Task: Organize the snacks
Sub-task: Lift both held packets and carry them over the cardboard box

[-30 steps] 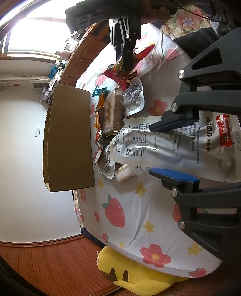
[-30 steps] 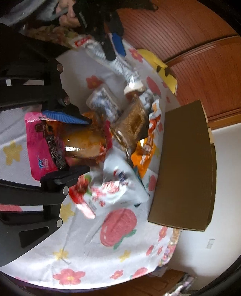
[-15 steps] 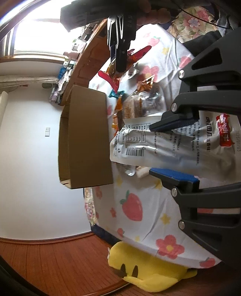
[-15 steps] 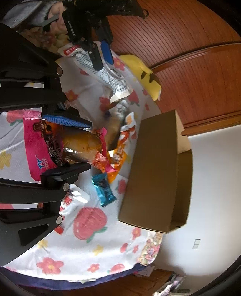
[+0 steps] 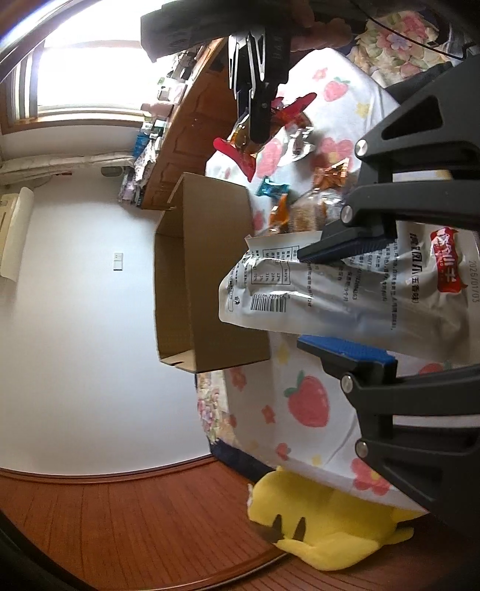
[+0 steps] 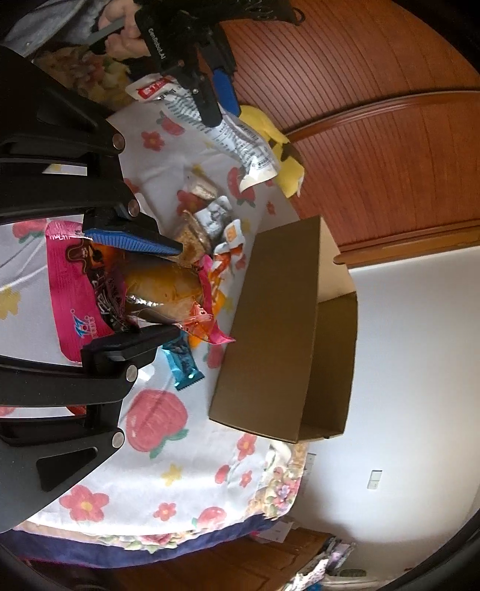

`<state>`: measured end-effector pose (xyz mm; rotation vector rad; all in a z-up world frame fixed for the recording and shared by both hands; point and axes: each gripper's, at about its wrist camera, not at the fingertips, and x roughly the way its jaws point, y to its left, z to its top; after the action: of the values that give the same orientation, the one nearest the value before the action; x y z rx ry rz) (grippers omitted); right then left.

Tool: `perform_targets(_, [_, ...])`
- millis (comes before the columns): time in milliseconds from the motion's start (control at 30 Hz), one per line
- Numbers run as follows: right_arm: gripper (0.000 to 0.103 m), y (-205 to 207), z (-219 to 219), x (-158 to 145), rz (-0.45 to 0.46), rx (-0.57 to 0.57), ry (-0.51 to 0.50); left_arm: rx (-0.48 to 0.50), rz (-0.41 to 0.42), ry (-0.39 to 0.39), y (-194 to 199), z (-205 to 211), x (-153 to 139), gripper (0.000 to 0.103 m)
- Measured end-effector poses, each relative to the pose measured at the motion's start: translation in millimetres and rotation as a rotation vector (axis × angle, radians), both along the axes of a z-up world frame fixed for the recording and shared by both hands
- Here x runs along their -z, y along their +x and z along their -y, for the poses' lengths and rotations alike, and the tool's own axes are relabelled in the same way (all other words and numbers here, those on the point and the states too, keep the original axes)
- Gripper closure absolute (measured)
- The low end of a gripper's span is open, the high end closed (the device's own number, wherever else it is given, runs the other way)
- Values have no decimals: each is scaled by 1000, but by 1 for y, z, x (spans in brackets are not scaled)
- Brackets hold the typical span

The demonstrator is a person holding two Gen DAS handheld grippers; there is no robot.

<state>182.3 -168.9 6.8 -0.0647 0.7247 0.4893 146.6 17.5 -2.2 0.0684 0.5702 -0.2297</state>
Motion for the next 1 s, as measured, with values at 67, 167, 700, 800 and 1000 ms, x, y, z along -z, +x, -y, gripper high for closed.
perform_targets(67, [65, 4, 0, -7, 12, -2, 0, 3, 20, -6, 7, 1, -9, 65])
perform_targets(167, [65, 15, 1, -19, 34, -2, 0, 8, 52, -13, 22, 2, -23, 65])
perform_targets(700, [65, 125, -3, -78, 141, 7, 28, 13, 161, -59, 151, 2, -79, 65])
perform_targets(800, [65, 149, -5, -77, 148, 10, 19, 12, 161, -63, 174, 2, -80, 65])
perform_targets(1000, [65, 185, -8, -70, 144, 21, 7, 11, 144, -63, 213, 8, -72, 65])
